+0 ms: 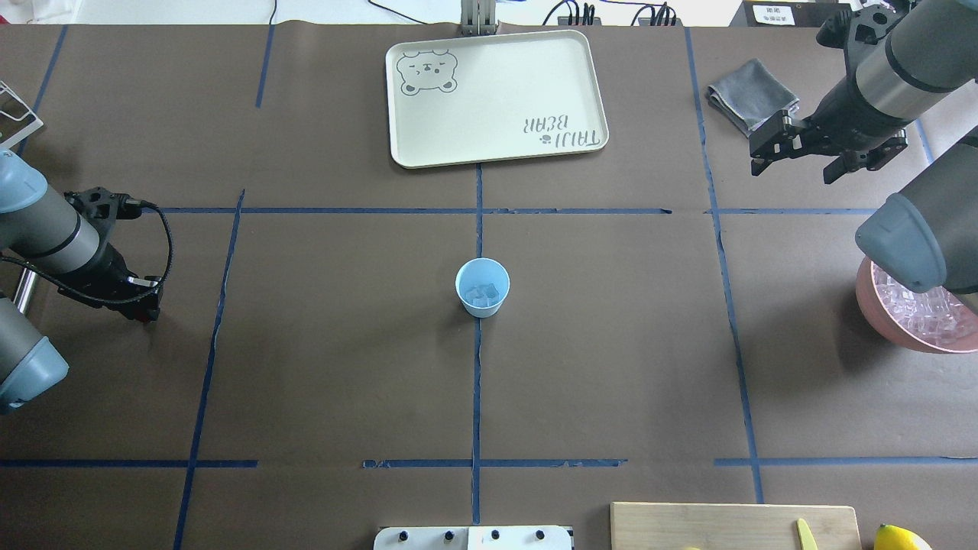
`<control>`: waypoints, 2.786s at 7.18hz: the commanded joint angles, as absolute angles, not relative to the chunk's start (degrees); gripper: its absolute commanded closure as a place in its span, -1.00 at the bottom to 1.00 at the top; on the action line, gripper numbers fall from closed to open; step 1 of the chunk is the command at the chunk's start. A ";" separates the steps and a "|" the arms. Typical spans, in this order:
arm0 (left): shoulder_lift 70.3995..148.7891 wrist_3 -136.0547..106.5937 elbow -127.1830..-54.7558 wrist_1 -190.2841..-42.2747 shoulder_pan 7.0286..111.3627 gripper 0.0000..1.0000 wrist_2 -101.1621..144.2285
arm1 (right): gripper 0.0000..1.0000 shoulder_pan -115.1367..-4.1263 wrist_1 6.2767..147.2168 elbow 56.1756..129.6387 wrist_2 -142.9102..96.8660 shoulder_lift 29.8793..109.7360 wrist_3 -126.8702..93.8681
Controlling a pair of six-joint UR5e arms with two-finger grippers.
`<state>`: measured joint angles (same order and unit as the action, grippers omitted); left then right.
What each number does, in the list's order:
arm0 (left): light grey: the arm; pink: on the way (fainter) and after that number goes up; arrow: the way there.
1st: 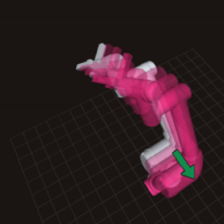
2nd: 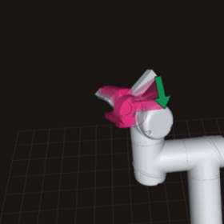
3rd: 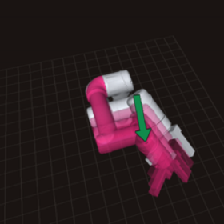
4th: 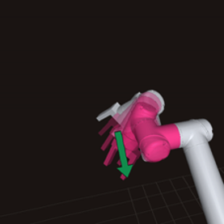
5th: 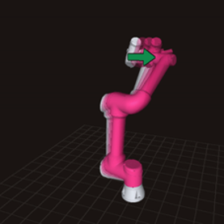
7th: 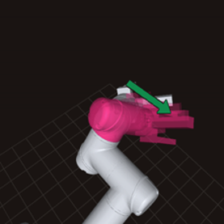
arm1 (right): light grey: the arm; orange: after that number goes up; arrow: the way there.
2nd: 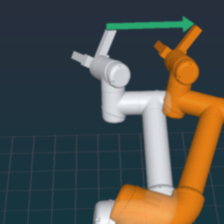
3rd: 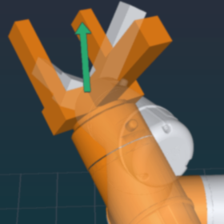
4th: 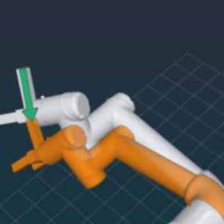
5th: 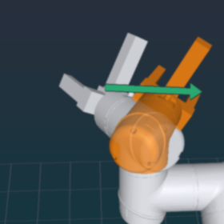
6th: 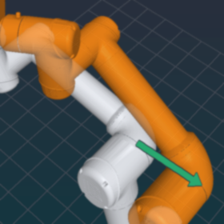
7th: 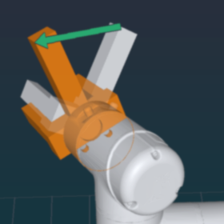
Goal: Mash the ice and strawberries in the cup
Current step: 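Carry the strawberry with the left gripper over the blue cup, then lower the strawberry into the cup and open the left gripper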
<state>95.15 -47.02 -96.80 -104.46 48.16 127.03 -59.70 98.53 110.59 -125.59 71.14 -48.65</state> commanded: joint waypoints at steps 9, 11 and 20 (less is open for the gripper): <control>130.92 -79.69 -94.16 -99.93 36.25 1.00 122.90 | -0.99 -63.71 98.44 110.57 -128.41 71.80 -44.48; 135.60 -80.95 -89.32 -100.28 33.59 1.00 119.53 | -0.99 -64.60 98.44 110.39 -128.23 72.77 -41.93; 133.96 -80.07 -89.55 -101.69 38.28 -0.66 119.96 | -0.99 -64.77 98.35 110.30 -128.06 73.21 -40.96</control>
<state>135.43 -80.31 -88.43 -101.79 35.04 119.36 -64.63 98.35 110.33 -128.08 73.18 -41.48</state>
